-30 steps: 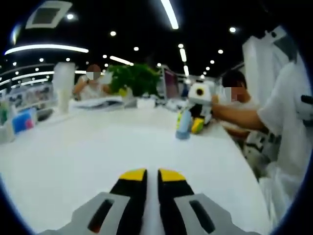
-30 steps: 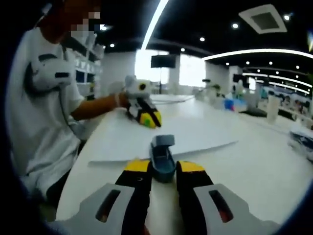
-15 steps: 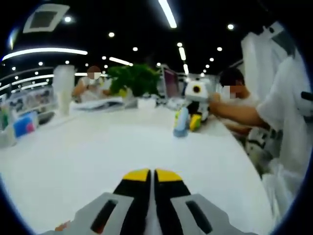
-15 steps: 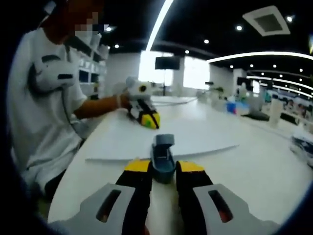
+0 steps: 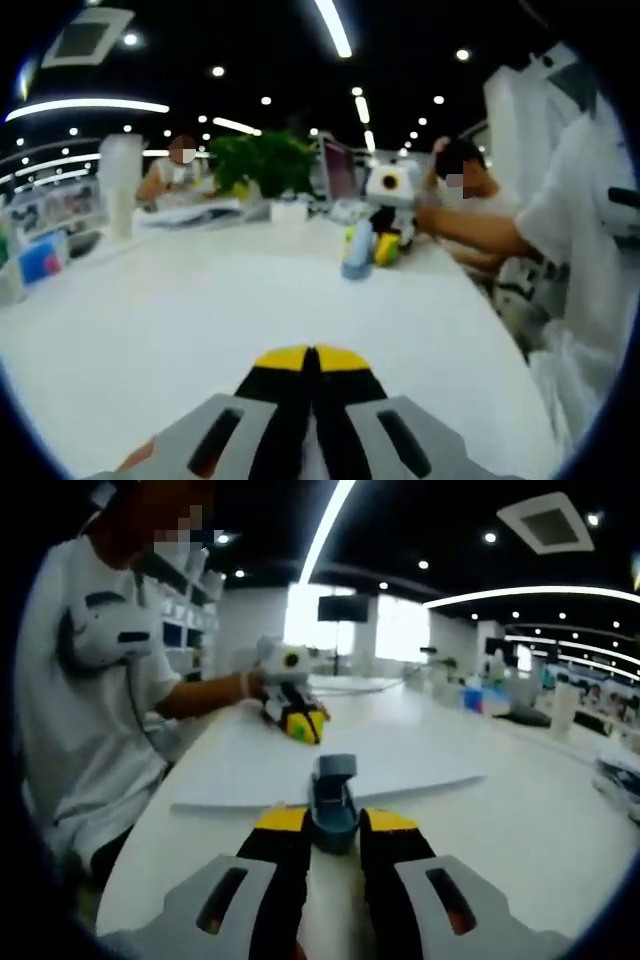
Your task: Pick up the paper insert the paper into the punch align the paper edges press the punch to punch holes
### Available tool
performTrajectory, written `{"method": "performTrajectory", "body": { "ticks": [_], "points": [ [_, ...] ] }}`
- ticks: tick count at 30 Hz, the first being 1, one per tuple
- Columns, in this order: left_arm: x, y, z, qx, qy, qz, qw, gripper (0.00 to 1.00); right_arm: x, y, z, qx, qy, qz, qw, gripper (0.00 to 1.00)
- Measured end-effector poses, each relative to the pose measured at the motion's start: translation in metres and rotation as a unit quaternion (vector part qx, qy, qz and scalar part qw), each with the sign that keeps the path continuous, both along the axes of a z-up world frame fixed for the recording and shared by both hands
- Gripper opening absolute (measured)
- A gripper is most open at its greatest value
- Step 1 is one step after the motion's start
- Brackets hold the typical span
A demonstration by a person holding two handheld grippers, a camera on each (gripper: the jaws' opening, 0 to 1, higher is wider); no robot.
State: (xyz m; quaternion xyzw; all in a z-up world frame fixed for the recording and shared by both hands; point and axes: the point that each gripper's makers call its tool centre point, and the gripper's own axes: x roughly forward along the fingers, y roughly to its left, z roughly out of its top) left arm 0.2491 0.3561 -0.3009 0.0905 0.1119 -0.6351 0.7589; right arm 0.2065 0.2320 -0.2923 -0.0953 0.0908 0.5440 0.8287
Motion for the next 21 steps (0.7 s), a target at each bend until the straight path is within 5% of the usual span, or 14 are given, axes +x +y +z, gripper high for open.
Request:
{"method": "performTrajectory", "body": {
  "ticks": [21],
  "points": [
    [-0.0036, -0.0057, 0.001, -0.002, -0.003, -0.033, 0.9995, 0.04, 0.0101, -0.0056, -0.0002, 0.0, 0.006, -0.004, 1.0, 0.22]
  ]
}}
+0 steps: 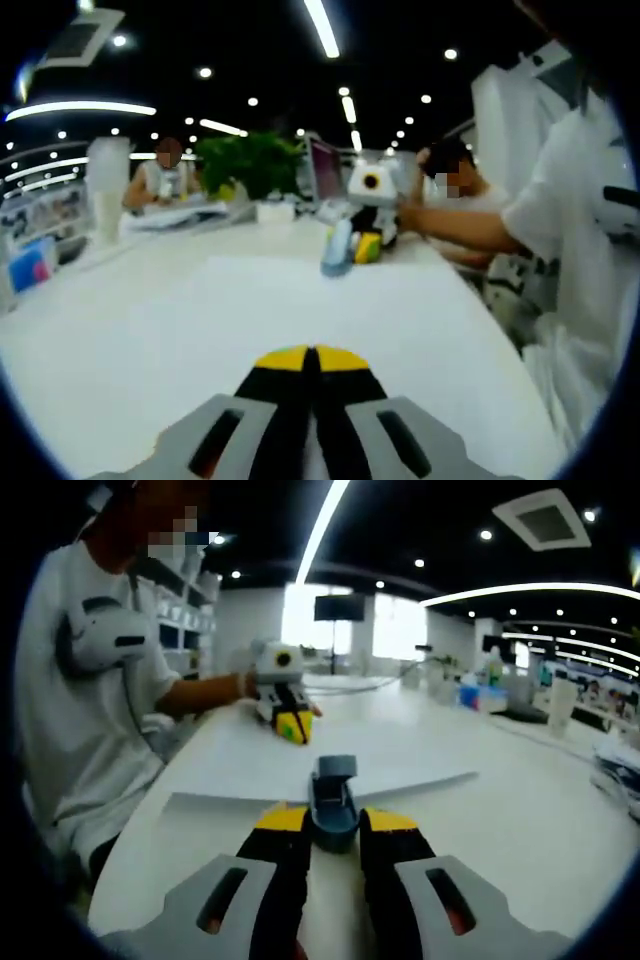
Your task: Pick up the paper insert the paper into the punch align the paper edges press the punch to punch holes
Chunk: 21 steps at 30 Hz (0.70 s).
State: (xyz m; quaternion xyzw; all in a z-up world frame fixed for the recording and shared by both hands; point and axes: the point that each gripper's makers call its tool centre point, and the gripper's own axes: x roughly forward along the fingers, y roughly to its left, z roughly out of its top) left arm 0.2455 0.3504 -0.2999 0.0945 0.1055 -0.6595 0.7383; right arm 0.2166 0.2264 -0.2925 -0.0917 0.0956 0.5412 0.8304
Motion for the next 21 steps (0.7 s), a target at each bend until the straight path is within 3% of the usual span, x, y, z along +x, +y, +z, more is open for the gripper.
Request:
{"method": "performTrajectory", "body": {
  "ticks": [21],
  "points": [
    [-0.002, -0.001, 0.001, -0.003, 0.021, -0.001, 0.9998, 0.04, 0.018, -0.005, 0.001, 0.003, 0.004, 0.018, 0.9998, 0.22]
  ]
}}
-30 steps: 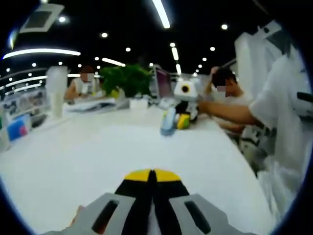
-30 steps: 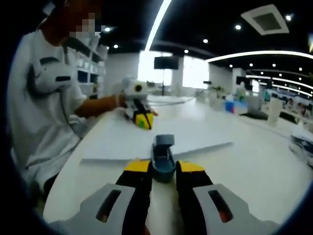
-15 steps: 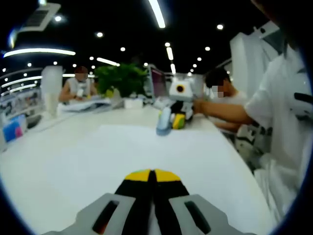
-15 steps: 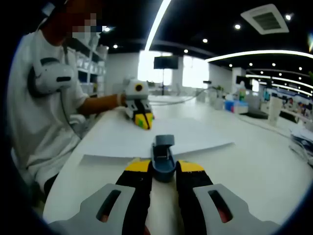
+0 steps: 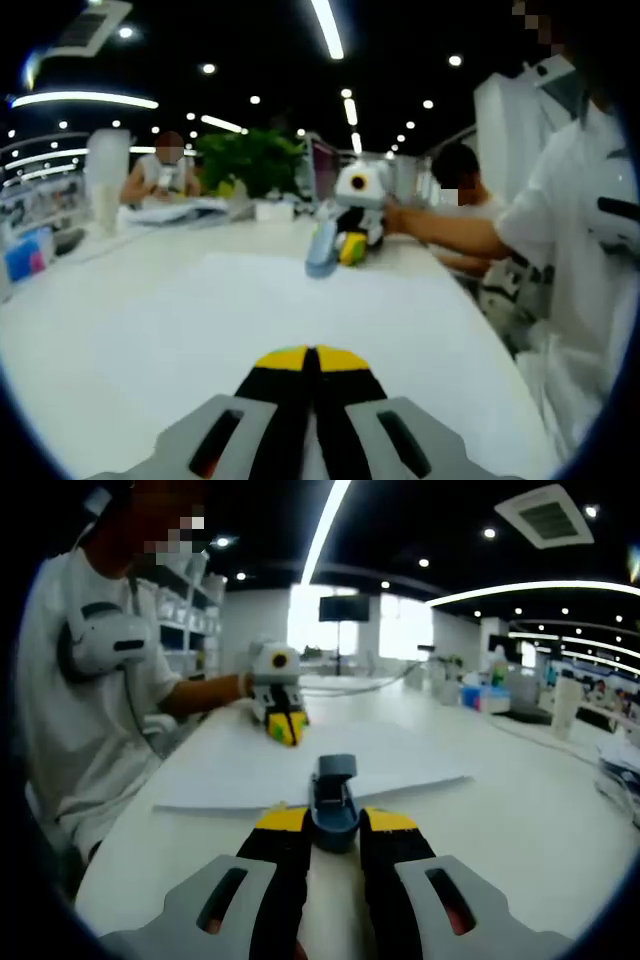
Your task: Pick up the paper insert the paper into the punch align the paper edges press the punch to punch holes
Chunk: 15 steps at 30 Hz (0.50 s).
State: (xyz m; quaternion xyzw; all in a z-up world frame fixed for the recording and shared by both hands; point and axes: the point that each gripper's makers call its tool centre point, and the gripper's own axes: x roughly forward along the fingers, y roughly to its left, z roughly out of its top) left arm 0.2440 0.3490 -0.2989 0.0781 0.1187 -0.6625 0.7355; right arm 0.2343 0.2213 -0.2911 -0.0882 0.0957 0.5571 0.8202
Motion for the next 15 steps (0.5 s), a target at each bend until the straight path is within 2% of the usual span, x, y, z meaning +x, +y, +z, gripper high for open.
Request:
{"method": "performTrajectory", "body": {
  "ticks": [6, 15],
  "points": [
    [-0.0001, 0.0003, 0.0, -0.001, 0.002, 0.001, 1.0, 0.04, 0.0076, -0.0042, -0.0005, 0.0, -0.001, -0.001, 1.0, 0.22],
    [0.0002, 0.0015, 0.0001, -0.001, -0.001, 0.001, 1.0, 0.04, 0.0082, -0.0013, -0.0042, -0.01, 0.001, 0.001, 0.9999, 0.23]
  ]
}}
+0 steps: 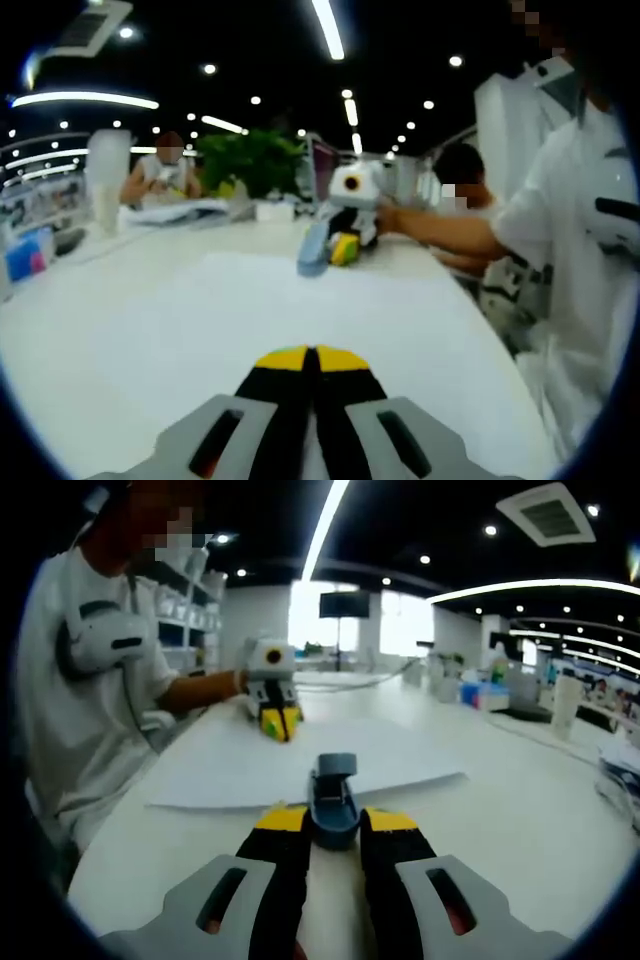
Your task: Pick up the paper insert the paper into the punch align the paper edges press the punch to punch holes
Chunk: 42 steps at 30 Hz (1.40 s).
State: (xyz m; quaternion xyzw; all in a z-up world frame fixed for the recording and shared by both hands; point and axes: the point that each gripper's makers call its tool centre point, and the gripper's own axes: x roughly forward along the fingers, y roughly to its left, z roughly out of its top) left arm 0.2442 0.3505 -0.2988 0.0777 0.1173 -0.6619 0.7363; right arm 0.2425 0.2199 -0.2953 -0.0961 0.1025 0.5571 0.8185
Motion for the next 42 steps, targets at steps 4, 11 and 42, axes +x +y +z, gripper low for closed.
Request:
{"method": "performTrajectory", "body": {
  "ticks": [4, 11, 42],
  "points": [
    [-0.002, 0.0, 0.0, -0.001, 0.0, -0.002, 1.0, 0.04, -0.001, 0.0, 0.0, -0.003, -0.004, 0.002, 1.0, 0.22],
    [-0.003, 0.002, 0.001, -0.002, 0.005, 0.002, 1.0, 0.07, -0.005, 0.001, 0.0, -0.005, 0.0, -0.003, 1.0, 0.22],
    [0.005, 0.003, -0.001, 0.007, -0.007, 0.02, 0.9997, 0.17, -0.013, 0.002, 0.004, -0.006, -0.006, -0.015, 0.9999, 0.22]
  ]
}}
